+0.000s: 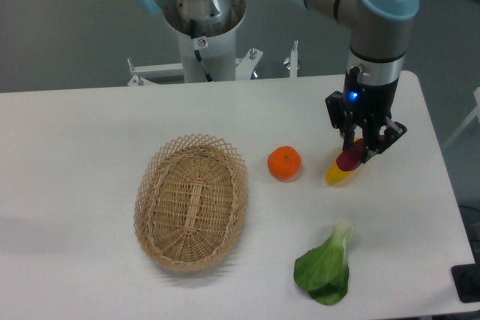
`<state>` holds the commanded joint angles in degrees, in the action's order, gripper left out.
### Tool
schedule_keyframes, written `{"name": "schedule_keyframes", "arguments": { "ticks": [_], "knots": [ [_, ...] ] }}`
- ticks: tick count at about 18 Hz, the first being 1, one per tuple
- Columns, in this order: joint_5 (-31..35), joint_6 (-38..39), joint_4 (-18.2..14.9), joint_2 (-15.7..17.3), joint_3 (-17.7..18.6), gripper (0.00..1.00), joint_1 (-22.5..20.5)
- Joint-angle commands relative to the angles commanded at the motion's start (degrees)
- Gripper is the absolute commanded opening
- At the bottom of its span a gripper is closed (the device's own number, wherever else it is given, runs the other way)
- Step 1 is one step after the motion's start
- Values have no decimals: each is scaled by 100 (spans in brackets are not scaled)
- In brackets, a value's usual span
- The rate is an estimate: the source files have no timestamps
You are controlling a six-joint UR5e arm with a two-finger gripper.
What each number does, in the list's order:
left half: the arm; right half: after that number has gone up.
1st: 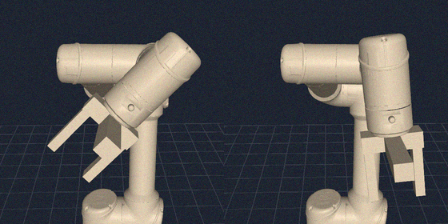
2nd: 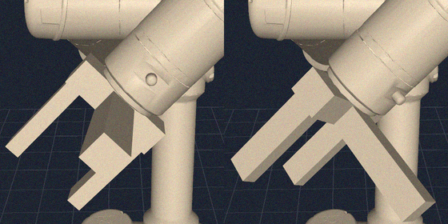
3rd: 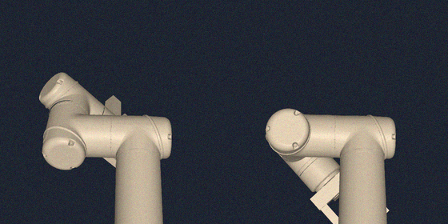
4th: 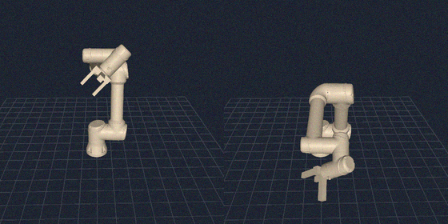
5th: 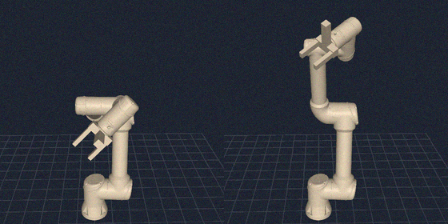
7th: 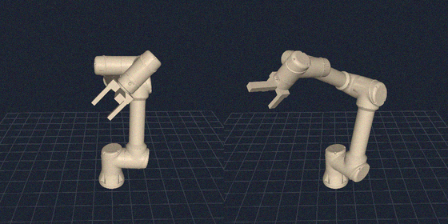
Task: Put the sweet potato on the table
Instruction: 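Lift the purple sweet potato with the gripper off the table, then carry the sweet potato toward the table beside the bok choy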
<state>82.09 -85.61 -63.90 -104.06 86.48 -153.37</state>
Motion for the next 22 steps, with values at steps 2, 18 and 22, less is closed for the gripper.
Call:
{"name": "schedule_keyframes", "arguments": {
  "ticks": [2, 18, 22],
  "knots": [
    [9, 9, 0, 0, 35, 40, 0],
    [35, 1378, 683, -70, 526, 39, 202],
    [61, 1932, 1764, -219, 1106, 39, 377]
  ]
}}
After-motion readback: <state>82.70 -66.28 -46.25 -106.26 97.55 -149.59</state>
